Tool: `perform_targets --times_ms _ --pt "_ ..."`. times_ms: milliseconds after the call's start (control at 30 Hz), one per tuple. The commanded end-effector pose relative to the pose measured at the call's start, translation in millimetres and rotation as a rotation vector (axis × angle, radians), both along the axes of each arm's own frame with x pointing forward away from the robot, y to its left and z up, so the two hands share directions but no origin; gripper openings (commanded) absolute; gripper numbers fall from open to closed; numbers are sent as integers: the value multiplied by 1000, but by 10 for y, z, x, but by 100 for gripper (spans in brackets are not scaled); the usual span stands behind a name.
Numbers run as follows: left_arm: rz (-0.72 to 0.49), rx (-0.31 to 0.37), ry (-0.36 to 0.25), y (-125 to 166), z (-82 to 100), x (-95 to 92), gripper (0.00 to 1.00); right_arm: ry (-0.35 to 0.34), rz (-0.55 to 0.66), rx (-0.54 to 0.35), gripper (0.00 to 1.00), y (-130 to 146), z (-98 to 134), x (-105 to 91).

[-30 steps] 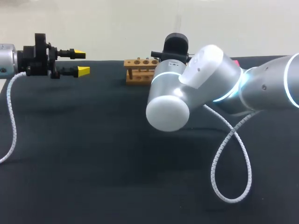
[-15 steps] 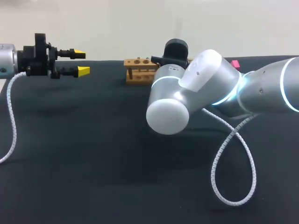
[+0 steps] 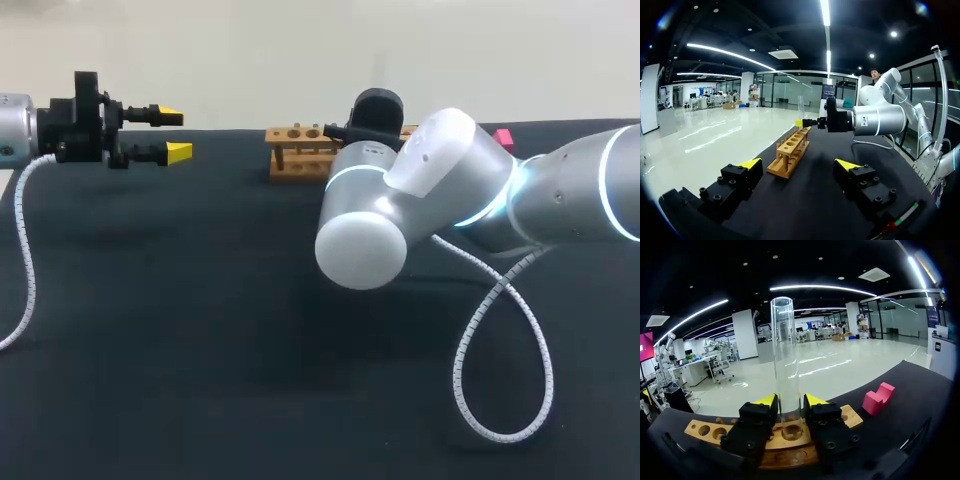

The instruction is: Grasp the test tube, adjust it, and insert it.

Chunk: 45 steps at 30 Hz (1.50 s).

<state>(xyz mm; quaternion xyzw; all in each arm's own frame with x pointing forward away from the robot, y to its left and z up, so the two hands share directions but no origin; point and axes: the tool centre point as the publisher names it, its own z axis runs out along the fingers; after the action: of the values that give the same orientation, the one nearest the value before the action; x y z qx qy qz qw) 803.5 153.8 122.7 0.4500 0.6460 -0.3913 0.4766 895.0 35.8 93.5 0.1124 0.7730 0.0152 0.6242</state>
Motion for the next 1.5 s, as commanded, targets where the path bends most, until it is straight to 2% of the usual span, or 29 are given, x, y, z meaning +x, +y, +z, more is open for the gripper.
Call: perform_targets --times_ms 33,100,167,300,367,433,467,500,567,667,733,967,1000,1067,1100,1267,1500 --pt "6 -2 -6 -2 -11 -21 100 -4 3 4 36 -16 0 -5" --pt "6 -2 -6 -2 -11 -21 100 -6 -1 3 34 -20 12 -11" --pt "6 -2 -6 -2 -11 -21 100 -8 -3 2 22 -22 24 -17" --pt "6 -2 -6 -2 -11 -21 100 -14 -5 1 24 -15 63 -39" --pt "6 -2 -6 -2 -11 -21 100 -16 -5 2 10 -8 76 -50" --pt "6 -2 -6 -2 -11 -21 100 -17 -5 2 12 0 82 -60" --pt "6 -2 -6 -2 -11 -21 100 -18 -4 1 15 2 85 -64" --pt "6 -2 -6 -2 -11 -21 100 -18 -4 1 25 5 88 -68" --pt "6 -2 -6 -2 -11 -21 100 -18 -3 1 26 7 90 -74" --pt "6 -2 -6 -2 -11 -21 100 -15 -3 0 39 5 88 -83" --pt "6 -2 -6 -2 -11 -21 100 -13 -4 -1 37 2 88 -88" --pt "6 -2 -6 -2 -11 -21 100 -12 -2 -1 45 2 99 -102" --pt "6 -2 -6 -2 -11 -21 100 -10 -2 -2 53 3 101 -105" --pt "6 -2 -6 -2 -11 -21 100 -7 -1 -3 78 1 105 -117" --pt "6 -2 -6 -2 -11 -21 100 -3 1 -4 100 -2 109 -127" --pt "6 -2 -6 -2 -11 -21 100 12 64 -4 100 15 153 -239" --pt "6 -2 -6 -2 -11 -21 100 29 200 -12 100 52 239 -497"
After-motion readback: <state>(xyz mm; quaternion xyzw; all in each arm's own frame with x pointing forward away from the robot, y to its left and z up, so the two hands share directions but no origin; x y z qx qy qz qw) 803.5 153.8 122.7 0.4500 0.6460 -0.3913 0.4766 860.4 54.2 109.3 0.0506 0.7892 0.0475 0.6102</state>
